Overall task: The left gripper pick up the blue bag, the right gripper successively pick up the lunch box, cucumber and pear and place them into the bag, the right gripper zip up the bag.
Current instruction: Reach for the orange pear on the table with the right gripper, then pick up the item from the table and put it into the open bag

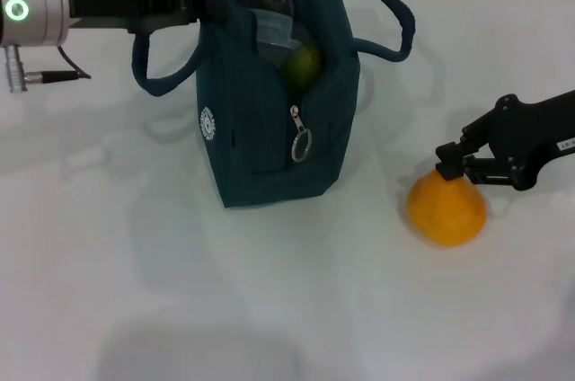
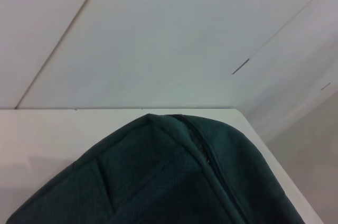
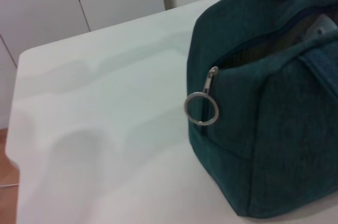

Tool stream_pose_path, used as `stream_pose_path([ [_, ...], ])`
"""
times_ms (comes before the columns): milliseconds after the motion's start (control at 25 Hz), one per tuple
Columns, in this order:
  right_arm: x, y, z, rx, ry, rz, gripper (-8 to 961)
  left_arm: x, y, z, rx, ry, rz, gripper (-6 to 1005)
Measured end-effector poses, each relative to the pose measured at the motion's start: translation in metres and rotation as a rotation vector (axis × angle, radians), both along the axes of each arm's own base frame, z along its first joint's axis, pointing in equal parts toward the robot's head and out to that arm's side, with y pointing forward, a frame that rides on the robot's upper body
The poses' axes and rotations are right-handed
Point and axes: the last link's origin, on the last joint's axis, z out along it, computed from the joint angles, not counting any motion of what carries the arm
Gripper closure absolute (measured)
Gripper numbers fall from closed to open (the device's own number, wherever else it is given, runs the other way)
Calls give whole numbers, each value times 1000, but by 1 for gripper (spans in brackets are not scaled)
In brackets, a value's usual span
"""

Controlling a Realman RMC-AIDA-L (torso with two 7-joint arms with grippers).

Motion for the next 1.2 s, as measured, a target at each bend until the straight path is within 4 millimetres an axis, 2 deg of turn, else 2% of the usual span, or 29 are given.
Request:
stream_pose_path([
  [120,1,2,-3,12,-7,-4,596,-1,-1,0,-1,-3,4,955],
  [440,1,1,-4,8,-2,-12,927,-2,-2,1,-1,-19,9,954],
  [760,-4,3,2,34,38,-34,924,-3,-2,1,0,-18,7,955],
  [1200,-16,8,23,78,123,-20,920,-4,-2,2,7,-16,7,955],
])
